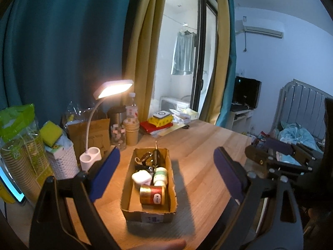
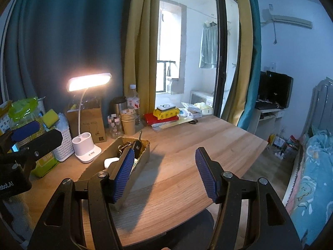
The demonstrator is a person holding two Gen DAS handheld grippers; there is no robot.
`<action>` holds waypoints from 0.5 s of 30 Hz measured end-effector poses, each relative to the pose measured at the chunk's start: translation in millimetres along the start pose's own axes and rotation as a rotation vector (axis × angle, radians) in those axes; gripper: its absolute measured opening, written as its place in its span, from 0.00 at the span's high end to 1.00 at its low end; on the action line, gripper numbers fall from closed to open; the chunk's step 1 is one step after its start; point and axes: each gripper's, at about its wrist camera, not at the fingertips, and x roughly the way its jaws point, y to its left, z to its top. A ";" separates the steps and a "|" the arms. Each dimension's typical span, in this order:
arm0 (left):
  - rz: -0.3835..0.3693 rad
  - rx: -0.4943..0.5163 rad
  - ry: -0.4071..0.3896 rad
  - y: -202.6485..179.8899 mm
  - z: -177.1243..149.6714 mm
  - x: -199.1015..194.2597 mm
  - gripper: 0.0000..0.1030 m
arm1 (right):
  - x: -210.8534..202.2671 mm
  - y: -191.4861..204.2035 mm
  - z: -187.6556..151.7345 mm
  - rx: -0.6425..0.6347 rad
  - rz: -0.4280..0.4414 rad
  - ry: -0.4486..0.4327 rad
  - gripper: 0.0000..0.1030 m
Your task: Organize rigid objects
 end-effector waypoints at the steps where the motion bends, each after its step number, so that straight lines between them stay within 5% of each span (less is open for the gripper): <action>1: 0.003 0.001 -0.001 -0.3 0.0 0.3 0.10 | 0.2 -0.7 0.0 0.004 -0.001 -0.001 0.37; 15: -0.003 0.011 0.001 0.6 0.8 1.9 0.10 | 1.7 -3.0 -0.7 0.010 -0.010 0.001 0.37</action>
